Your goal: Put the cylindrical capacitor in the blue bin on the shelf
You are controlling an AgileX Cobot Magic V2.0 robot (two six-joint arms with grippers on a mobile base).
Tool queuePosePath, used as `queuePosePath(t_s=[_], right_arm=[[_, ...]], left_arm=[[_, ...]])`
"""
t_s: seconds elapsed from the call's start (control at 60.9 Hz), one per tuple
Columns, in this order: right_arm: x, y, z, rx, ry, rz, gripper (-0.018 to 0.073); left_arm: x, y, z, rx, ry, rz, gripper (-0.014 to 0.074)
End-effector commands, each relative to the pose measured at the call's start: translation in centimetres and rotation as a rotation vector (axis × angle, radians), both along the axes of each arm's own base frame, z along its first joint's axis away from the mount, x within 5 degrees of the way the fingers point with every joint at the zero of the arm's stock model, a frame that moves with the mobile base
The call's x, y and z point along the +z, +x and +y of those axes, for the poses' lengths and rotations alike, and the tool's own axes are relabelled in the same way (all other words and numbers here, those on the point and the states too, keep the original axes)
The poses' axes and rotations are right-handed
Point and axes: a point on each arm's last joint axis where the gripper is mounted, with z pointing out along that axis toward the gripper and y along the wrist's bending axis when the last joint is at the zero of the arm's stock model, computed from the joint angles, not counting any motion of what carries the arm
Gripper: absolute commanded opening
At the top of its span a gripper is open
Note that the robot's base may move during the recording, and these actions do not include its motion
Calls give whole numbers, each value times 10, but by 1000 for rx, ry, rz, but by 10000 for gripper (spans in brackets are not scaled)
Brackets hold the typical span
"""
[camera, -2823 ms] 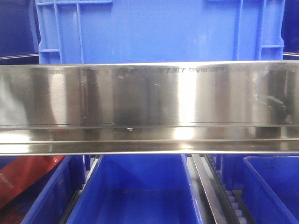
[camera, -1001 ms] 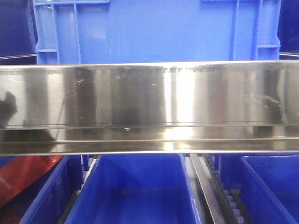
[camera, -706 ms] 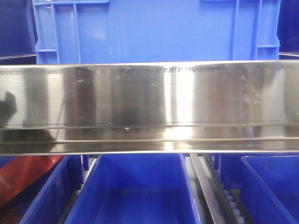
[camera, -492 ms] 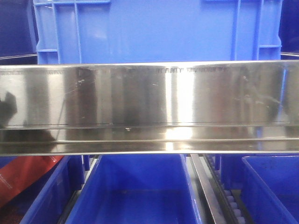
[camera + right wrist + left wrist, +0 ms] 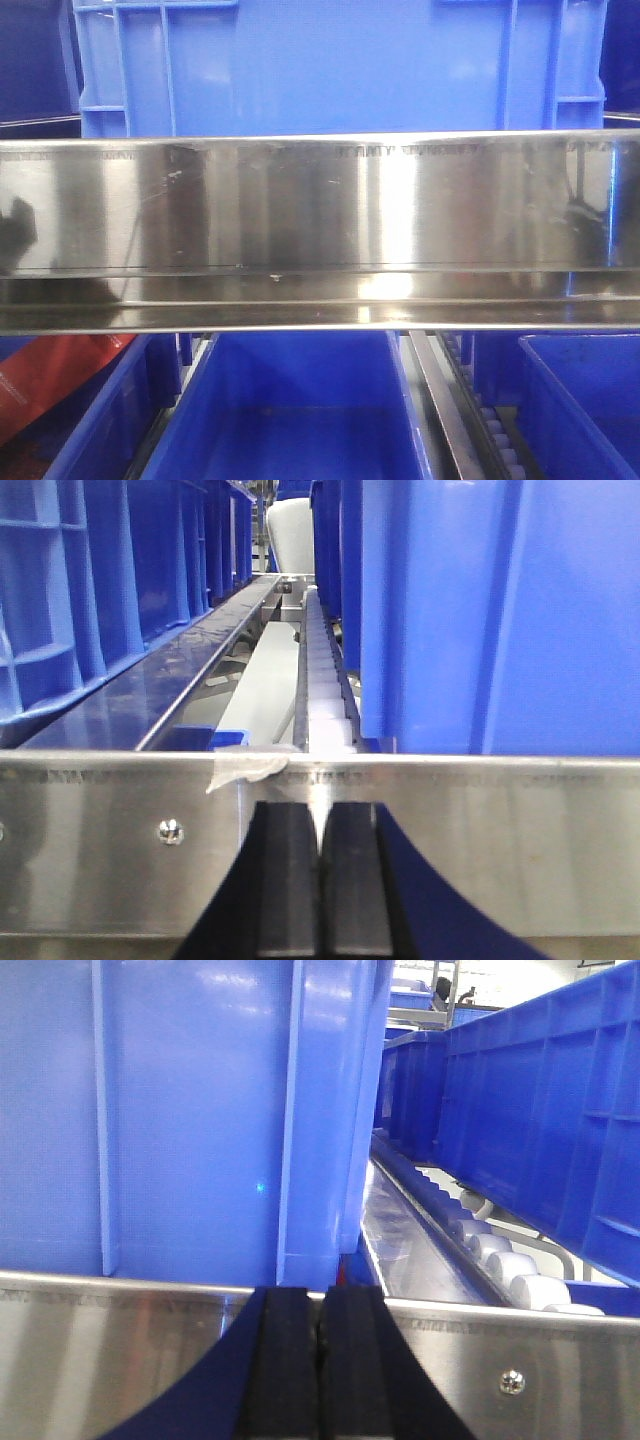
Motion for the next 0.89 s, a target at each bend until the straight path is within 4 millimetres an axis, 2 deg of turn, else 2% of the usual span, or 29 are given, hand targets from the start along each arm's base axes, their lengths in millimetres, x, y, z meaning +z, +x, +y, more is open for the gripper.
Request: queuePosePath(t_s=[0.0, 0.87], right_arm=[[2, 0, -1, -8, 2, -28, -142], [2, 0, -1, -8, 2, -28, -142]], left_arm=[[3, -1, 0, 0, -6, -28, -111], [3, -1, 0, 0, -6, -28, -111]])
